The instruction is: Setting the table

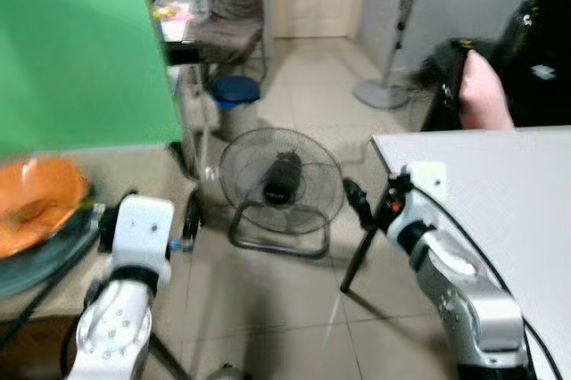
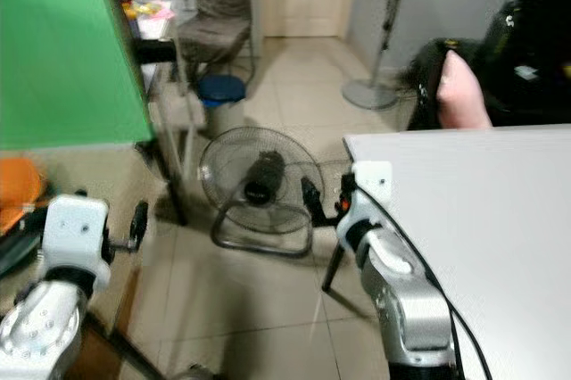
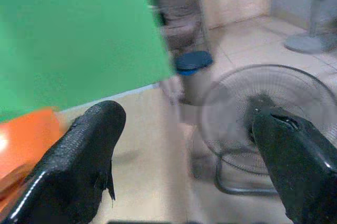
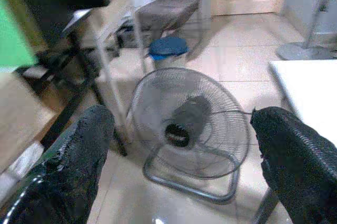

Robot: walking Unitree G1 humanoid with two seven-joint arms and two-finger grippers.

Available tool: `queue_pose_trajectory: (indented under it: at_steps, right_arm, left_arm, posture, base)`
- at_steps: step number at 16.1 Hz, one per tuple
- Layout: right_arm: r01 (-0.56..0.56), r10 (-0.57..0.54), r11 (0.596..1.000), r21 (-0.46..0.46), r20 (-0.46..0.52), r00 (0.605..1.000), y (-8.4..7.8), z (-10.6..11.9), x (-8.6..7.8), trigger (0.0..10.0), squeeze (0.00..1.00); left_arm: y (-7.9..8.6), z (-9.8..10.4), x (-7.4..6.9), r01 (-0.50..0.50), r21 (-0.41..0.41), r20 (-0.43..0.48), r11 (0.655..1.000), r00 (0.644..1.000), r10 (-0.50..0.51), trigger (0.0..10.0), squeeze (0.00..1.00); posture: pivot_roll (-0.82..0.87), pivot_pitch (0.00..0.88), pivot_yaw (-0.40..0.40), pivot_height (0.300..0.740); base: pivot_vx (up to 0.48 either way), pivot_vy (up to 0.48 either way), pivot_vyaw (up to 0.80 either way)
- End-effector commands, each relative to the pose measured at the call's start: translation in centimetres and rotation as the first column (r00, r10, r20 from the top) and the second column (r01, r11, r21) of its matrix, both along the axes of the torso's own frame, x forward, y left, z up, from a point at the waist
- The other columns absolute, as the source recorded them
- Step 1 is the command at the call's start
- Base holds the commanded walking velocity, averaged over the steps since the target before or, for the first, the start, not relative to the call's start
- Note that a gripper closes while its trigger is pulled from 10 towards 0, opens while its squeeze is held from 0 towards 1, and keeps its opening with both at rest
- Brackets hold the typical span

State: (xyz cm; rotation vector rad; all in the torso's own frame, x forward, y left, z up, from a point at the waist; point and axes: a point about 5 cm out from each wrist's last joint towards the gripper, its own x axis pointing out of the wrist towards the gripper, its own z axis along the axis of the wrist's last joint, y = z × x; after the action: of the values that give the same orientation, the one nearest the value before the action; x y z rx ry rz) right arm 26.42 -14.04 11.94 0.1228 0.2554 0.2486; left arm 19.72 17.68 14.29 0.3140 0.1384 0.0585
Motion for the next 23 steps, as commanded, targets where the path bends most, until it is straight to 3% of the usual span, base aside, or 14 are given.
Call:
queue_pose_trajectory:
  at_steps: [1,6,10,13,17,23]
  right_arm:
    - [-0.006,0.006,1.000,0.004,0.022,1.000,0.2,0.6,0.3,10.0,0.00]
    - [0.017,-0.017,1.000,0.017,0.000,1.000,0.0,0.3,-0.1,10.0,0.00]
    - [0.054,-0.057,0.994,0.094,0.031,0.998,-0.3,0.9,-0.1,10.0,0.00]
    - [0.045,-0.048,0.995,0.088,0.043,0.998,-0.1,1.1,-0.1,10.0,0.00]
    - [0.089,-0.092,0.995,0.035,0.097,0.991,-1.1,1.5,0.0,10.0,0.00]
    - [0.025,-0.024,1.000,-0.008,0.147,0.989,-1.7,2.3,0.5,10.0,0.00]
  left_arm:
    - [0.0,-0.5,-0.2,-0.004,-0.011,-0.031,1.000,1.000,0.003,10.0,0.00]
    - [-0.5,-0.3,-0.6,0.030,-0.029,-0.040,0.999,0.999,-0.031,10.0,0.00]
    - [-0.6,1.1,-0.4,0.048,-0.012,0.006,0.999,0.999,-0.048,10.0,0.00]
    - [-0.5,1.6,0.0,0.055,-0.009,0.025,0.998,0.998,-0.055,10.0,0.00]
    - [-0.4,1.0,0.7,0.072,-0.005,0.009,0.997,0.997,-0.072,10.0,0.00]
    - [-0.6,1.0,1.2,0.082,0.007,0.016,0.997,0.996,-0.082,10.0,0.00]
  posture:
    - [0.00,0.000,0.024,0.740]
    - [0.01,0.000,0.026,0.740]
    - [0.01,0.000,0.029,0.740]
    - [0.01,0.000,0.036,0.740]
    - [-0.02,0.000,0.071,0.740]
    - [-0.03,0.000,0.069,0.740]
  base:
    - [0.000,0.000,0.00]
    - [0.000,0.000,0.00]
    - [0.000,0.310,0.00]
    - [0.000,0.431,-0.14]
    - [0.000,0.429,0.00]
    - [0.000,0.428,0.00]
